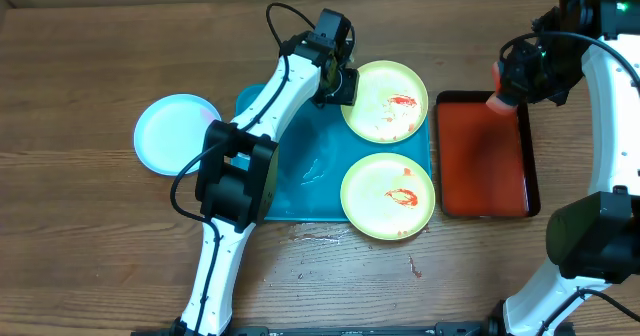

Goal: Clean dirty plates on tray and stack at the side

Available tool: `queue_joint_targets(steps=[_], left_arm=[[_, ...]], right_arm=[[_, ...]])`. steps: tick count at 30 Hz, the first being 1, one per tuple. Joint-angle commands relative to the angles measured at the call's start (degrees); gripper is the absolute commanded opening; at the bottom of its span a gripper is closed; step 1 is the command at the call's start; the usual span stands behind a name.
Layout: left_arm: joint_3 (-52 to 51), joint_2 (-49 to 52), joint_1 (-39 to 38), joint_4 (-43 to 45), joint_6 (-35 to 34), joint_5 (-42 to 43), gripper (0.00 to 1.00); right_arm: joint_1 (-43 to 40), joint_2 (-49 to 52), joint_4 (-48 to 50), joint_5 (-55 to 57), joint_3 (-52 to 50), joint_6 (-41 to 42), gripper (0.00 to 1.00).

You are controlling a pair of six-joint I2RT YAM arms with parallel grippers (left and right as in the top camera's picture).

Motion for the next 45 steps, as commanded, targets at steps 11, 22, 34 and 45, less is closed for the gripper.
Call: queue_joint_targets(steps=[11,22,34,45], left_arm=[[1.8,1.5,-0.2,1.3,1.1,-3.1,0.21],[1.7,2.6,-0.4,1.8,1.1,-3.0,0.18],[2.7,2.9,-0.3,1.2,1.1,-3.0,0.04],[18.4,0.9,5.7,-20.7,1.2,-3.5,0.04]], right_arm=[[0.2,-1.7,0.2,0.4,0.5,-0.1,0.04],[0.2,-1.7,0.2,0.4,0.5,-0.3,0.04],[0.2,-1.7,0.1,0.4,0.5,-0.3,0.04],[2.2,-1.7,3.1,0.3,0.5,-0.4,0.04]])
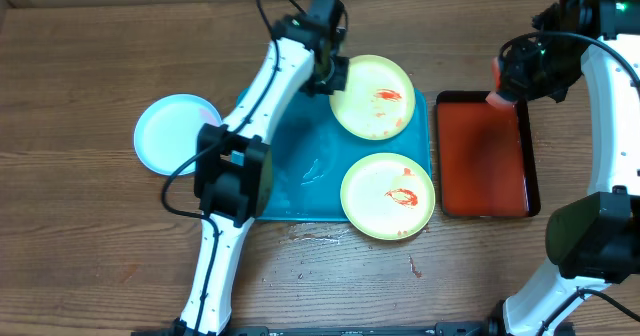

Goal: Clean dirty plates on tray and stack at the side

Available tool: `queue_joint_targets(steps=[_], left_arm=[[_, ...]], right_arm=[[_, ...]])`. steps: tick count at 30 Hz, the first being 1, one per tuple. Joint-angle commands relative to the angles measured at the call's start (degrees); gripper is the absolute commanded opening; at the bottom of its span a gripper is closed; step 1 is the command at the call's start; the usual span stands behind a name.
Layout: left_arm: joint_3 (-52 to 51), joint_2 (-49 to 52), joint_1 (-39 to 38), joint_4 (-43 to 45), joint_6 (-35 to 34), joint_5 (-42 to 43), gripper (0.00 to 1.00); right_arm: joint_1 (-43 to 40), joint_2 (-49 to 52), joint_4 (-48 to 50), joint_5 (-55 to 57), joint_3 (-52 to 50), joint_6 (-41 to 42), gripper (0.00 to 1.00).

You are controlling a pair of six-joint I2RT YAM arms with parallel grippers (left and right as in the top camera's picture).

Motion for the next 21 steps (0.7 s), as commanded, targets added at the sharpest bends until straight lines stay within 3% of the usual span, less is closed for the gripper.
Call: queue_joint_targets(steps=[1,7,15,21], left_arm=[[5.9,-1.4,4.2,-6.7,0.3,-0.7,0.04],[5.7,-1.4,8.6,-17.0,3.8,-0.8,0.04],[-1.6,-1.4,11.7,-18.7,4.1,-0.7,0.04],[-8.0,-1.4,11.8,-16.7,4.1,-0.8,0.05]], right_arm=[[2.5,-1.7,1.4,0.2,0.5,-0.2,0.04],[10.4,-1.6,7.9,-3.1,0.5,0.7,0.04],[24.8,3.5,19.3,-3.3,0.5,7.7,0.04],[31.9,9.8,21.9,-2.9,0.5,10.8,0.04]])
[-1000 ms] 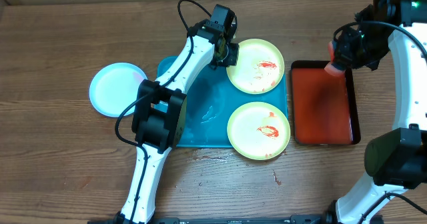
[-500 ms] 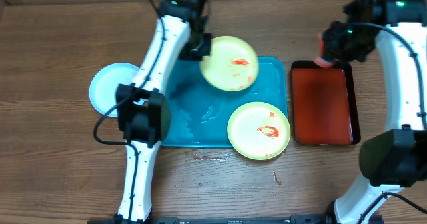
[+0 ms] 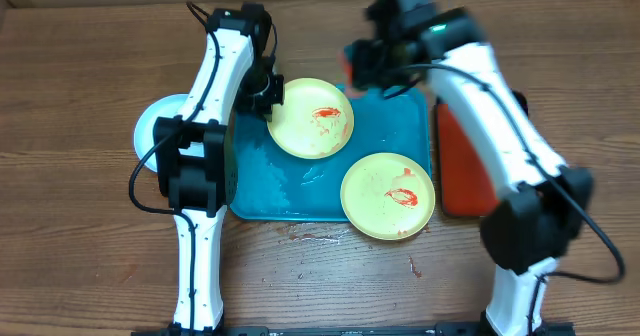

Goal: Clean dirty plates on tray and stack at the side

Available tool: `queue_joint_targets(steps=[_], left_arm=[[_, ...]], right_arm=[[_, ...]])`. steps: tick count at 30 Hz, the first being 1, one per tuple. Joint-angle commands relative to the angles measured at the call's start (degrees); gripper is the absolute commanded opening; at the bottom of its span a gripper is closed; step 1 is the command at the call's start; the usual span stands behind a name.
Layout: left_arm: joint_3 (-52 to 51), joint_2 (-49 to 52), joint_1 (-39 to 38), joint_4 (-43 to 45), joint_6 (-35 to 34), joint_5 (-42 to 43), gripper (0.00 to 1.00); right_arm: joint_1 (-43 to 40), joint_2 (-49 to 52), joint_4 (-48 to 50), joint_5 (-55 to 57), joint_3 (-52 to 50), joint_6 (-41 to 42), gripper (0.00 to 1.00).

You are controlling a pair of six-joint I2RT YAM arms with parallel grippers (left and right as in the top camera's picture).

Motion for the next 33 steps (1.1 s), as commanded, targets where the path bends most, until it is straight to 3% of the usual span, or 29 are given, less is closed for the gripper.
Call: queue_joint_targets(steps=[1,21,28,33], left_arm=[[-3.7,-1.3,0.0,0.9,0.9,0.2,0.04],[-11.3,-7.0,0.4,3.5,4.0,0.2,0.04],[-16.8,-7.0,0.4,7.8,3.5,0.7,0.04],[-21.8,-7.0,0.4,11.9,3.4,1.9,0.04]], right_arm=[[2.2,3.9,0.4,0.2,0.5,3.1,0.04],[4.3,19.3,4.3,3.3,0.5,4.5,0.04],[4.3,21.9,4.2,5.7,0.5,4.7,0.04],[5.9,24.8,3.6,0.9,0.5,4.3,0.04]])
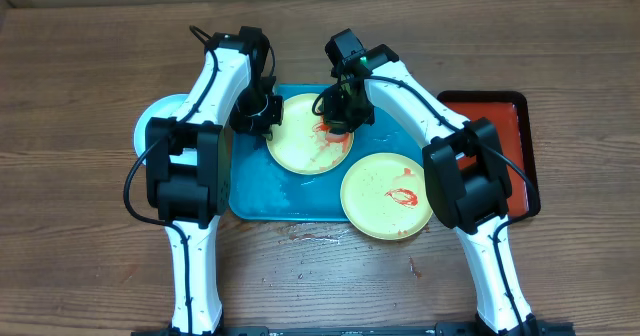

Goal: Clean dirty plates on tray and stack at the side

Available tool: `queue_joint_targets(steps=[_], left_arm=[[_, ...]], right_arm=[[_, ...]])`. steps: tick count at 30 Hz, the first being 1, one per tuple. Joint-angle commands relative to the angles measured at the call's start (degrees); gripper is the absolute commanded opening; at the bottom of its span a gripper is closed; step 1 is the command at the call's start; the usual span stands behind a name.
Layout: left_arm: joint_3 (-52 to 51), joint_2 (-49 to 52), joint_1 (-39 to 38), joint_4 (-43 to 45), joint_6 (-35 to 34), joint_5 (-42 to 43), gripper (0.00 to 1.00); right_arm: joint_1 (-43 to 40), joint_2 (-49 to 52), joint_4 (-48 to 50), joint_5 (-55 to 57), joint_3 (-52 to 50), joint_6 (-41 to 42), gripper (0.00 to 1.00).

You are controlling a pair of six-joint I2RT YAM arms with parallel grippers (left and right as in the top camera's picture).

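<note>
On the blue tray [252, 191], a yellow-green plate [300, 151] with a red smear is held at its left rim by my left gripper [268, 118], which is shut on it. My right gripper [336, 122] presses down on the plate's upper right part, over the smear. It is shut on a pink sponge, which is mostly hidden under the fingers. A second smeared yellow-green plate [388, 198] lies at the tray's front right corner.
A pale blue plate [150, 128] lies on the wooden table left of the tray, partly behind my left arm. A red tray [505, 126] stands to the right of the blue one, partly under my right arm.
My right gripper has come down from the tray's back edge onto the held plate's smear. The plate and my left gripper have shifted slightly toward the front.
My left gripper first gripped the rear plate at the tray's back right, while my right gripper hung over the red tray with the sponge. The plate then stood further left each time, and my right arm reached over the tray. Now the sponge is on the plate.
</note>
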Motion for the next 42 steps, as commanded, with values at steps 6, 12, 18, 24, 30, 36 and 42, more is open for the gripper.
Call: queue_joint_targets(steps=[6,12,18,24,30,36,42], left_arm=[[-4.3,0.2,0.0,3.7,0.8,4.3,0.04],[-4.3,0.2,0.3,4.4,0.8,4.7,0.04],[-4.3,0.2,1.1,4.6,0.3,4.8,0.04],[-4.3,0.2,2.5,4.5,0.0,4.8,0.04],[-4.3,0.2,3.9,4.0,0.1,4.8,0.04],[-4.3,0.2,3.9,3.5,0.9,4.8,0.04],[-4.3,0.2,3.9,3.5,1.3,4.8,0.04]], right_arm=[[5.6,5.9,0.6,-8.7,0.3,-0.4,0.04],[10.4,5.9,1.5,-13.4,0.3,-1.5,0.04],[9.9,5.9,-1.8,-13.2,0.3,-1.4,0.04],[6.2,4.9,-6.6,-3.7,0.3,-1.4,0.04],[2.9,2.5,-10.1,11.0,0.3,0.1,0.04],[1.6,1.6,-12.3,26.4,0.3,3.3,0.04],[1.9,1.6,-5.4,25.5,0.3,1.6,0.04]])
